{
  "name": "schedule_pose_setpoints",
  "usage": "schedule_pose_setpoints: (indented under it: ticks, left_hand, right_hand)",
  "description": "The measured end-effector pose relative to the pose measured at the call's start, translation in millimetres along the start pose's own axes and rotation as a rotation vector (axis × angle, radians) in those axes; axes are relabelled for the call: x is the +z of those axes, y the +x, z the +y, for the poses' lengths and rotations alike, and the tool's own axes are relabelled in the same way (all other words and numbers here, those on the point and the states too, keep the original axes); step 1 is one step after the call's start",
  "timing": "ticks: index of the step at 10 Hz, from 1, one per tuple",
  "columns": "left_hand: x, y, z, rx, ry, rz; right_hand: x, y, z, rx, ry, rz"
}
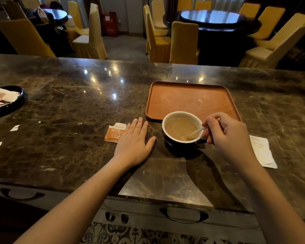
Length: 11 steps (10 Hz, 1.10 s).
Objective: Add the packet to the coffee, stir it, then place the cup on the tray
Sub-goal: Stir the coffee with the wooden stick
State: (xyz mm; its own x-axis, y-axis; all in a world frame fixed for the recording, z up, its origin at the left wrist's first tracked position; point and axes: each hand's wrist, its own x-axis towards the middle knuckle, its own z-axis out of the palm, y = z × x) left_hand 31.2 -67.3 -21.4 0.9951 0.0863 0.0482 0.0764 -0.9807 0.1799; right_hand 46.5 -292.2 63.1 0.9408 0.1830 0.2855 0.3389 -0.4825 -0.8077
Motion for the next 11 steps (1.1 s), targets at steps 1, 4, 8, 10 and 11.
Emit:
schedule_pose_setpoints:
  ticks: [1,4,8,10,11]
  left_hand:
    - [-0.4,-0.5,-0.1,-0.003,0.000,-0.002]
    - [0.1,-0.6,-0.7,0.000,-0.002,-0.004]
    - [-1.6,-1.7,0.4,-0.002,-0.015,-0.003]
    - [-2.4,-1.4,0.9,-0.005,-0.019,-0.006]
    - [-2.0,-1.4,1.0,-0.007,-0.017,-0.010]
  right_hand:
    - [-1.9,1.2,1.3,-0.010,-0.049,0.053]
    - [10.3,5.8,5.5,-0.025,-0.068,0.189]
    - [23.8,0.1,-6.2,-0.001,0.010,0.087]
    - [1.9,-0.3,-8.2,0.031,-0.002,-0.007]
    - [-8.1,1.8,-5.9,0.018,-0.074,0.020]
